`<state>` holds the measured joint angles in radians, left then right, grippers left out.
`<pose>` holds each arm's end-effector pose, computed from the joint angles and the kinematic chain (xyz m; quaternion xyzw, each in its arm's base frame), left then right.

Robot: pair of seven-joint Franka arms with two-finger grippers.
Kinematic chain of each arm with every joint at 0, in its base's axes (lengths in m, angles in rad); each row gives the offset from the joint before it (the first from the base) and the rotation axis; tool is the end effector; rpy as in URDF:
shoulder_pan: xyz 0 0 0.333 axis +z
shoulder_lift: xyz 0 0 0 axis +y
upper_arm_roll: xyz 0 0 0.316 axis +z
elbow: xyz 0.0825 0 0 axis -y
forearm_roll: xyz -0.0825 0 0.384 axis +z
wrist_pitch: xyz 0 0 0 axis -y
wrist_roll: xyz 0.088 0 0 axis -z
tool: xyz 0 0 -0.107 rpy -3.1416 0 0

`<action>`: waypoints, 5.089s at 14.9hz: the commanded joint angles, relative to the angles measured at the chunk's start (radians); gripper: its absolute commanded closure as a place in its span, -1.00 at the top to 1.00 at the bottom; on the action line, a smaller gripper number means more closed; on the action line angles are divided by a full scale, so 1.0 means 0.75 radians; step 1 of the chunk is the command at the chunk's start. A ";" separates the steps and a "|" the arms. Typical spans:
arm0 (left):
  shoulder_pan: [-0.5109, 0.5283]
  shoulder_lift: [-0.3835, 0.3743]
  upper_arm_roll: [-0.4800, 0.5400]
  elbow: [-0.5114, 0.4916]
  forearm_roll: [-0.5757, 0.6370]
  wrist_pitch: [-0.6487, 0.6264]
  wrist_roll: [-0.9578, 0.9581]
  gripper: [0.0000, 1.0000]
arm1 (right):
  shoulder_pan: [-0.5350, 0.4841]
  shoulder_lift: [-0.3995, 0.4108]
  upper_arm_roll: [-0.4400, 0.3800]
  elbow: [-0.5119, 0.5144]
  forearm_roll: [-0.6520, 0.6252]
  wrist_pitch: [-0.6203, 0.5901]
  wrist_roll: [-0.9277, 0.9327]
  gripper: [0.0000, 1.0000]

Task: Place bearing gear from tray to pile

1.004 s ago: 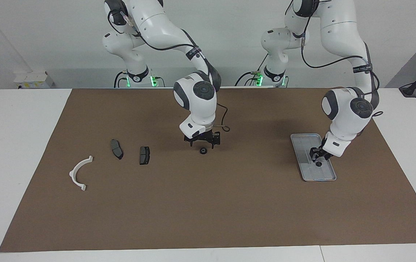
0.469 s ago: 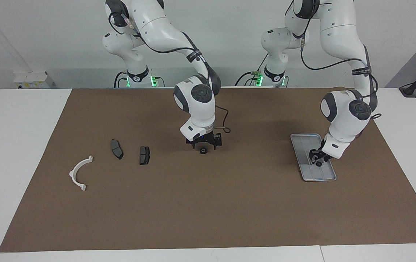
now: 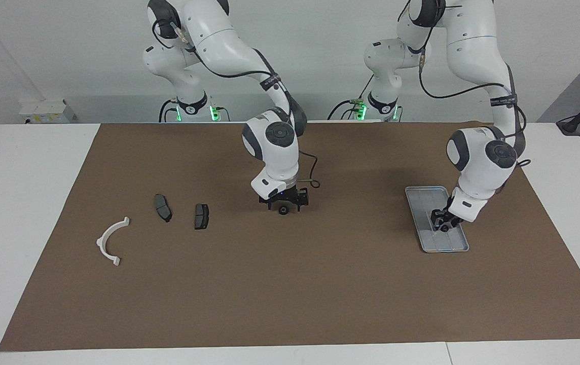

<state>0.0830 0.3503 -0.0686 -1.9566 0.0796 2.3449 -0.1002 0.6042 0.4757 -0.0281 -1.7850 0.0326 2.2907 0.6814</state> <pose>0.6178 0.0119 0.3017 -0.9991 -0.0323 -0.0204 0.0164 0.5505 0.3603 0.2912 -0.9980 0.0615 -0.0087 0.0138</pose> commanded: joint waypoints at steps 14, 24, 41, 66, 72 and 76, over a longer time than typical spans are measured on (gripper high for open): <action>-0.012 0.034 -0.005 0.164 0.004 -0.197 -0.038 -1.00 | -0.106 -0.021 0.011 0.242 0.038 -0.248 -0.041 -1.00; -0.490 0.003 -0.003 0.242 -0.086 -0.306 -0.845 -1.00 | -0.766 -0.049 0.011 0.468 0.030 -0.414 -1.122 -1.00; -0.935 0.116 -0.005 0.300 -0.084 -0.133 -1.410 -1.00 | -0.889 -0.041 0.009 0.069 0.024 -0.070 -1.293 -1.00; -0.858 0.063 0.034 0.332 -0.071 -0.310 -1.388 1.00 | -0.822 -0.106 0.015 0.012 0.032 -0.056 -1.128 0.98; -0.612 -0.238 0.032 0.322 -0.073 -0.659 -1.051 1.00 | -0.559 -0.170 0.005 0.128 -0.065 -0.274 -0.654 0.96; -0.412 -0.397 0.036 0.332 -0.088 -0.829 -0.730 1.00 | -0.344 -0.160 0.013 0.269 -0.207 -0.463 -0.382 0.95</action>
<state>-0.2922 0.1238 -0.0330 -1.6848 0.0226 1.7770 -0.7548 0.2826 0.3445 -0.0166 -1.6293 -0.0890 2.0011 0.3053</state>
